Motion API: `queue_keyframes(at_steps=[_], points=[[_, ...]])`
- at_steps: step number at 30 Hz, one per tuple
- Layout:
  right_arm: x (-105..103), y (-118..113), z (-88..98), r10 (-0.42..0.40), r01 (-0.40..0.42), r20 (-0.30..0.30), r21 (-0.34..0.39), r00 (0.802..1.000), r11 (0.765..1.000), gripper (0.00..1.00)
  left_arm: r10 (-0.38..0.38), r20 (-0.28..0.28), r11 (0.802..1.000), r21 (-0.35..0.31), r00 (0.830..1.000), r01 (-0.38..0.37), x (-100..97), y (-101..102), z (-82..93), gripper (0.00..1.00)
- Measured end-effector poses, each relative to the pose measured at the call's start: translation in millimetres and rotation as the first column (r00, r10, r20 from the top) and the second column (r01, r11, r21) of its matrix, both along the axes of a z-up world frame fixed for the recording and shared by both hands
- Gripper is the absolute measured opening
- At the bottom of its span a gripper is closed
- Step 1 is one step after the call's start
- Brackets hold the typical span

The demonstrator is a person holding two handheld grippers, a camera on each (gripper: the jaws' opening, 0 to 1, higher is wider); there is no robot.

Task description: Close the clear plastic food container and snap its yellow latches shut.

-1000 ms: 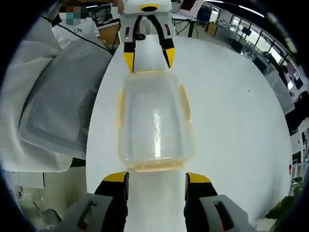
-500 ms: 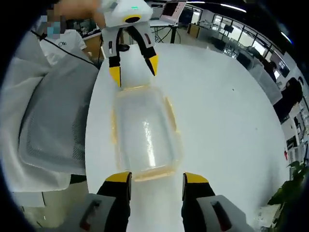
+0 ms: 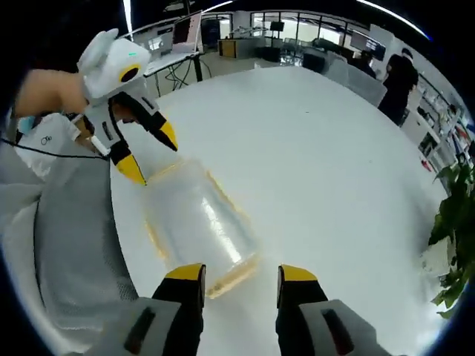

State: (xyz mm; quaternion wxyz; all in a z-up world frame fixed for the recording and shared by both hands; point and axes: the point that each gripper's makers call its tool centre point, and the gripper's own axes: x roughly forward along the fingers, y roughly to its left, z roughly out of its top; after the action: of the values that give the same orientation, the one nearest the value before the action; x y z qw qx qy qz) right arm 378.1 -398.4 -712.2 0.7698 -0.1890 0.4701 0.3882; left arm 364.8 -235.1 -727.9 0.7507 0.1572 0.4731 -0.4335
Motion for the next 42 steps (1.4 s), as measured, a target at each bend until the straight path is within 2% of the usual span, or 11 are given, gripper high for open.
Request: queue_keyframes(at_steps=[2,7,9,11,13,15,23,27,31,35,42], points=[[0,-3,-2.8,-0.041,0.041,-0.016,0.000,0.999,0.999,0.40,0.033,-0.023,0.999,-0.028,0.999,-0.034,-0.6,-3,-0.7,0.46],[-6,-5,-10.3,-0.088,0.089,-0.057,0.013,0.994,0.996,0.42,0.050,-0.017,0.998,-0.022,0.999,-0.051,1.8,-1,-6.2,0.44],[-8,-6,-13.0,-0.109,0.111,-0.076,0.014,0.991,0.994,0.41,0.108,-0.058,0.993,-0.047,0.993,-0.111,0.8,-2,-7.3,0.43],[-8,-5,-14.2,-0.141,0.144,-0.090,0.029,0.986,0.989,0.40,0.127,-0.074,0.989,-0.066,0.989,-0.132,1.1,-3,-8.3,0.42],[-9,-3,-16.3,-0.139,0.141,-0.086,0.026,0.987,0.990,0.36,0.137,-0.076,0.988,-0.067,0.988,-0.142,0.7,-3,-9.7,0.41],[-9,-1,-18.6,-0.133,0.134,-0.066,0.016,0.989,0.991,0.39,0.157,-0.081,0.984,-0.073,0.984,-0.163,1.9,-3,-10.3,0.43],[-14,11,-24.4,-0.228,0.245,-0.172,0.088,0.958,0.965,0.41,0.207,-0.132,0.970,-0.102,0.969,-0.221,1.3,-6,-12.4,0.43],[-12,9,-27.6,-0.232,0.248,-0.173,0.077,0.957,0.966,0.42,0.231,-0.160,0.961,-0.118,0.960,-0.251,1.3,-8,-13.9,0.44],[-15,13,-27.9,-0.263,0.294,-0.237,0.106,0.935,0.950,0.40,0.246,-0.192,0.953,-0.131,0.950,-0.273,-1.7,-11,-14.3,0.43],[-19,20,-28.9,-0.254,0.295,-0.269,0.127,0.929,0.947,0.39,0.246,-0.202,0.951,-0.139,0.948,-0.276,-3.1,-14,-14.0,0.43],[-19,22,-29.2,-0.258,0.298,-0.288,0.103,0.922,0.949,0.41,0.252,-0.221,0.948,-0.136,0.942,-0.286,-2.9,-15,-15.2,0.42]])
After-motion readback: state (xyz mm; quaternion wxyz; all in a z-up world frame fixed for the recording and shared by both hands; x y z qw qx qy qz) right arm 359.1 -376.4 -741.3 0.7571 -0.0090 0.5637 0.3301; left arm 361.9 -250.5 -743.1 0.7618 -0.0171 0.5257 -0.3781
